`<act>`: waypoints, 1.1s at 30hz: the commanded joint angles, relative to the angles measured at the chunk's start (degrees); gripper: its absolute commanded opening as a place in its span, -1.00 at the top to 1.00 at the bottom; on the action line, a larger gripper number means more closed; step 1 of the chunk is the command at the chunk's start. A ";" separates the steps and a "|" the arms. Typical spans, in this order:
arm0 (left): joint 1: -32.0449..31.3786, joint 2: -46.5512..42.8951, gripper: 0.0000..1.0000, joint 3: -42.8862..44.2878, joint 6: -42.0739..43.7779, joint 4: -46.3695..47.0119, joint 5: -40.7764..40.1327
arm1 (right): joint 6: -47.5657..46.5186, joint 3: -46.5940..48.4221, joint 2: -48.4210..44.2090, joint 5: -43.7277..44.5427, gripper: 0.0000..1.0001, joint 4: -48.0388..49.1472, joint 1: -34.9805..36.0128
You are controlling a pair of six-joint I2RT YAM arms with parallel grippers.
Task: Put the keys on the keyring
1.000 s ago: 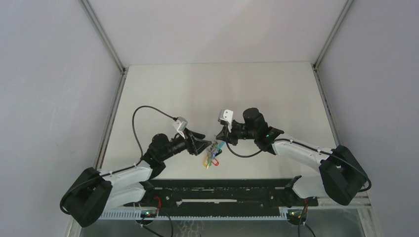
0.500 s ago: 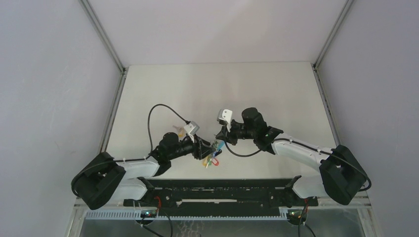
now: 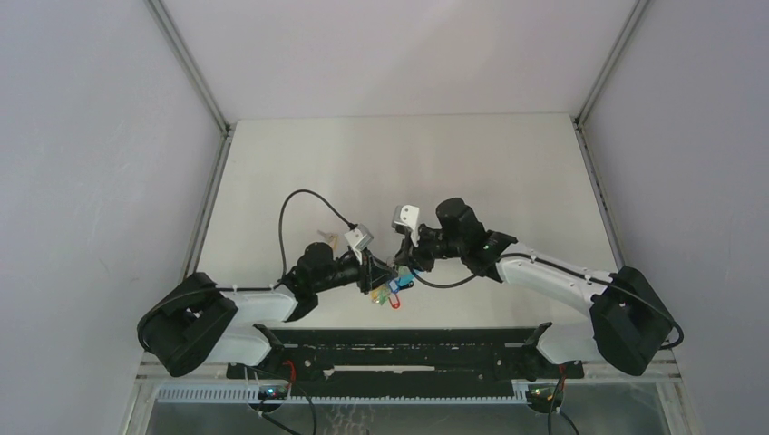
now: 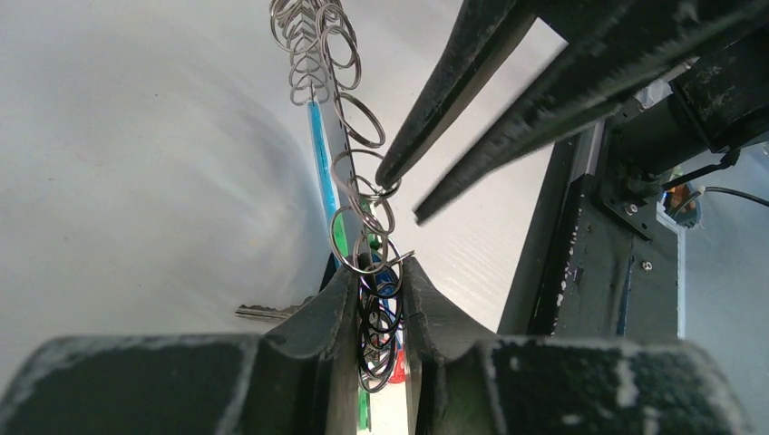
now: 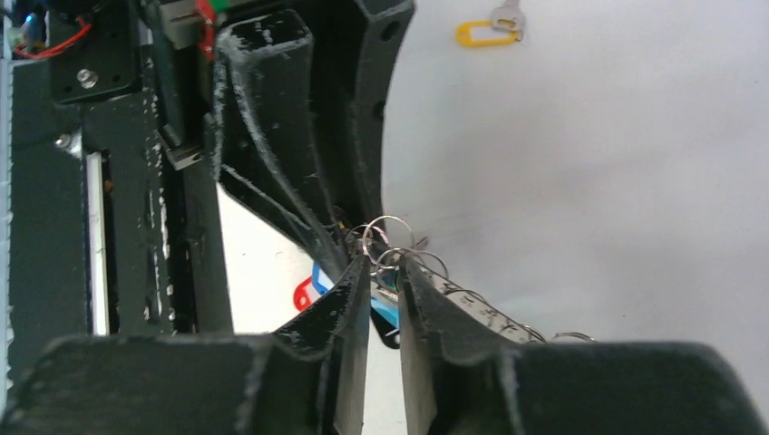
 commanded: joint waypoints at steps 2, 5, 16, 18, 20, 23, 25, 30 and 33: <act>-0.71 -0.73 0.86 2.71 3.44 3.03 -1.62 | 0.47 2.19 -4.61 -1.18 0.55 -5.19 0.82; -0.74 -0.82 0.89 2.63 3.85 3.04 -1.81 | 0.03 0.10 -8.64 1.47 0.48 -6.12 0.66; -0.83 -0.89 0.92 3.32 3.99 1.30 -1.11 | -13.84 -11.13 -14.29 14.37 0.44 4.56 3.08; -0.83 -0.99 0.91 3.33 4.04 1.21 -1.06 | -14.75 -11.18 -12.85 15.26 0.44 6.49 3.90; -0.90 -1.02 0.92 3.31 4.00 1.21 -0.94 | -15.31 -11.20 -11.41 16.95 0.45 8.29 5.03; -0.92 -1.11 0.92 3.26 4.00 1.15 -1.00 | -16.18 -11.20 -10.17 19.87 0.46 10.12 6.49; -0.91 -1.30 0.92 3.17 4.00 1.13 -1.02 | -16.74 -11.20 -10.08 20.63 0.46 10.64 7.18; -0.98 -1.51 0.91 3.22 4.26 0.72 -0.71 | -17.04 -11.21 -10.20 20.88 0.45 11.29 7.40; -1.00 -1.33 0.91 3.34 4.27 0.68 -0.49 | -17.01 -10.94 -9.43 20.58 0.44 11.46 7.40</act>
